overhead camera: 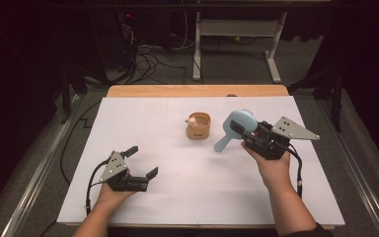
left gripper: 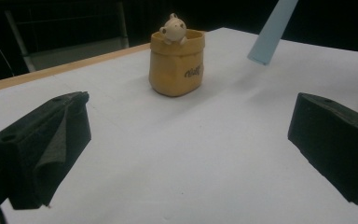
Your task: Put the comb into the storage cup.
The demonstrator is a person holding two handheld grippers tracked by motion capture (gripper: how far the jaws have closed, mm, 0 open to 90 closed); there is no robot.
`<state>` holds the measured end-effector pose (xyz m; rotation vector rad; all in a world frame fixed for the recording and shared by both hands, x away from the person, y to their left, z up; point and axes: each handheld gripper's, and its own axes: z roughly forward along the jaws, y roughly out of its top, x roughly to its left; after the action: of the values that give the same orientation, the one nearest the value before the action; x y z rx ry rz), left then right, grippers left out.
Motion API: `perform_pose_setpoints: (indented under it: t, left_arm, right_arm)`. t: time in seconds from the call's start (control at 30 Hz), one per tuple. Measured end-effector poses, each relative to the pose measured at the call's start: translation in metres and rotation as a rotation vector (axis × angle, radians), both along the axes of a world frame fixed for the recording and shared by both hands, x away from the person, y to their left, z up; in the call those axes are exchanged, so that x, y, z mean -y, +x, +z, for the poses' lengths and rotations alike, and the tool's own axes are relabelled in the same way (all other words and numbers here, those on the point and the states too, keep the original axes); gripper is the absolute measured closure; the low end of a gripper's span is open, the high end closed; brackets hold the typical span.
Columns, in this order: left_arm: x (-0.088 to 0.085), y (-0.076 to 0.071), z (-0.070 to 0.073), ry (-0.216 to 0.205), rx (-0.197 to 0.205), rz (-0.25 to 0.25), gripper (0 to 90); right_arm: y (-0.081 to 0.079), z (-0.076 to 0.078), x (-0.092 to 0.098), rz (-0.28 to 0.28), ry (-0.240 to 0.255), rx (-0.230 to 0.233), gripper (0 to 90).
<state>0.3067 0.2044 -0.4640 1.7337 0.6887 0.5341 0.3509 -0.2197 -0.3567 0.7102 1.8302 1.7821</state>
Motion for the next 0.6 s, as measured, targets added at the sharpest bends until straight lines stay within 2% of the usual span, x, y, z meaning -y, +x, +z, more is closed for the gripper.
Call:
perform_pose_setpoints:
  t: [0.6]
  left_arm:
    - [0.000,-0.001,0.000,-0.021,-0.006,-0.018,0.3]
  right_arm:
    - [0.017,0.028,-0.012,-0.027,0.006,0.040,64.6]
